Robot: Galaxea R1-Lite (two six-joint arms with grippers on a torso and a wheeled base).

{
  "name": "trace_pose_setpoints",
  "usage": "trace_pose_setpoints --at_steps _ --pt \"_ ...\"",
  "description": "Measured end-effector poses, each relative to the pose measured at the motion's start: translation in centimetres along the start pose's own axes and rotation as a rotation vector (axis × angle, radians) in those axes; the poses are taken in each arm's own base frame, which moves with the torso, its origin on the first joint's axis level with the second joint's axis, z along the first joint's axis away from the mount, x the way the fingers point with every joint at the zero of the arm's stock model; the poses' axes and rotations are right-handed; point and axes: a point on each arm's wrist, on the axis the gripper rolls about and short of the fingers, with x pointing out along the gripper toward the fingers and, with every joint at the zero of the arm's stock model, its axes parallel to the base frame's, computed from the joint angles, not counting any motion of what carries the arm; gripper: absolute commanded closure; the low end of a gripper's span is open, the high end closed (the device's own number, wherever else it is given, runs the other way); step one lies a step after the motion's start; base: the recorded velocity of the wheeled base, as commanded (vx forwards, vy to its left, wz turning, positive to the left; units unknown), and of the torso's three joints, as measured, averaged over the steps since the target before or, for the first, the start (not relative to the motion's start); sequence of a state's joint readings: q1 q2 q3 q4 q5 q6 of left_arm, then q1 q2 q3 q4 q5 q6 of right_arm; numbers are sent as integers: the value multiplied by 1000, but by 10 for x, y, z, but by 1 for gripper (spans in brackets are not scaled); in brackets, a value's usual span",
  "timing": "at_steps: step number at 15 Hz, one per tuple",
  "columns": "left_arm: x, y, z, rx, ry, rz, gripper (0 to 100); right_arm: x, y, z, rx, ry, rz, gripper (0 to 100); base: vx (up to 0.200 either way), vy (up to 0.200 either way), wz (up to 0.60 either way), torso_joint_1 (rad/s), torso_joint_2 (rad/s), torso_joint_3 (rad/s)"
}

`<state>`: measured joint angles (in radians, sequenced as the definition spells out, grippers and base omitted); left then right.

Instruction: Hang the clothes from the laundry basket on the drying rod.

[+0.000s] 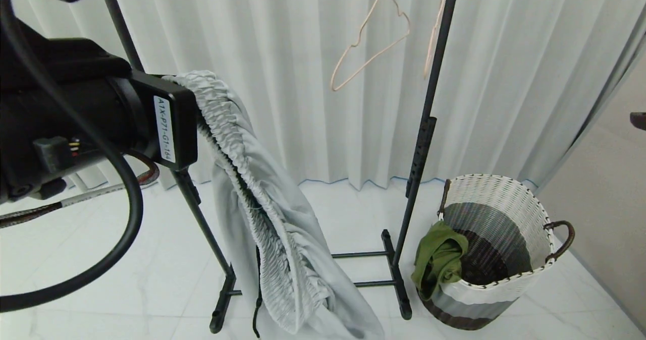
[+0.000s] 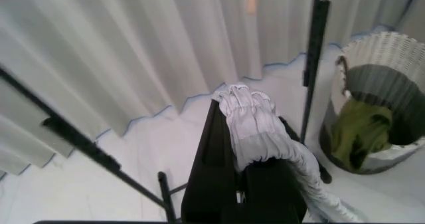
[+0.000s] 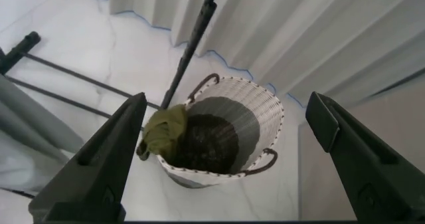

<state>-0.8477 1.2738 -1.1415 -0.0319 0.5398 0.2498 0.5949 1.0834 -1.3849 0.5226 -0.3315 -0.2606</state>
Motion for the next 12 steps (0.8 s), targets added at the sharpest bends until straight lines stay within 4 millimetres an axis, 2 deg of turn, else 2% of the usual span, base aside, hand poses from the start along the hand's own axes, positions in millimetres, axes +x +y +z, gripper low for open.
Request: trace_pose_setpoints --at_steps 5,12 --pt "1 1 -1 2 5 8 100 7 -5 -9 6 55 -68 0 0 200 0 2 2 4" --pt "1 1 -4 12 15 6 100 12 -17 -27 -60 162 -202 0 0 0 0 0 0 0"
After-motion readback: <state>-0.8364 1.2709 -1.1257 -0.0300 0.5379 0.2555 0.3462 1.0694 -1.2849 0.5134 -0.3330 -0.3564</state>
